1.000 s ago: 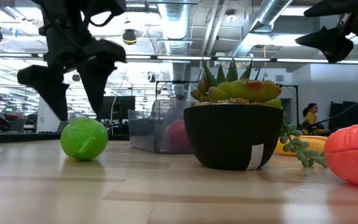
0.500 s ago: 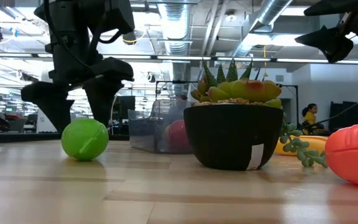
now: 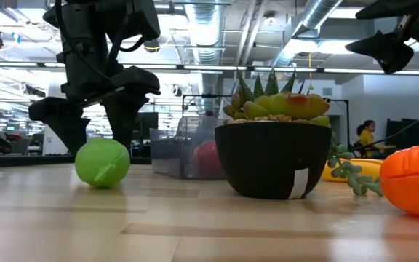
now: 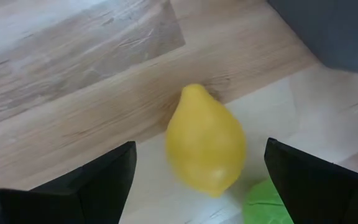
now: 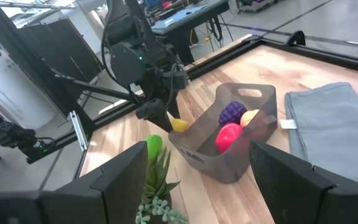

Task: Pick and placing Produce into tupperware
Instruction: Put the yellow lemon into the black bin

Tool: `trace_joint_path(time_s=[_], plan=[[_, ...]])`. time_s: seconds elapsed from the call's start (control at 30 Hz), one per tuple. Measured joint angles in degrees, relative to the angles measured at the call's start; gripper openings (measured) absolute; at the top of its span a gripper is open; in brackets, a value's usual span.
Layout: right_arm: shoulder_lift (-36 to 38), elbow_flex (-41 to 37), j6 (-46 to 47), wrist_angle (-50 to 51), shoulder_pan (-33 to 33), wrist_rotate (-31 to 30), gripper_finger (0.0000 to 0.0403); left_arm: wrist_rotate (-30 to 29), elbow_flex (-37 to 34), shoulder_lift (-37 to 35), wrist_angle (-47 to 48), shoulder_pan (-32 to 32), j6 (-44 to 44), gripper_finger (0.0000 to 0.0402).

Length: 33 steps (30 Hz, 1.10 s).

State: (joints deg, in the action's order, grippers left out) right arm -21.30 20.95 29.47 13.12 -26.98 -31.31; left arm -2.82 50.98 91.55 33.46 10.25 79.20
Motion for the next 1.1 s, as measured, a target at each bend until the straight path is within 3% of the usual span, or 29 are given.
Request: trace_joint_path(time_s=[0.5,1.1], plan=[[0.0,0.0,-1.1,0.2,0.9,-0.1,0.0301,-2.4,0.0,0.0,-4.2,-2.2,-3.2,0.0341],[0.0,0.0,-0.9,-0.2,0.9,-0.2,0.0301,3.3,0.2,4.6,-6.0,-3.9,-7.4,0.0341]])
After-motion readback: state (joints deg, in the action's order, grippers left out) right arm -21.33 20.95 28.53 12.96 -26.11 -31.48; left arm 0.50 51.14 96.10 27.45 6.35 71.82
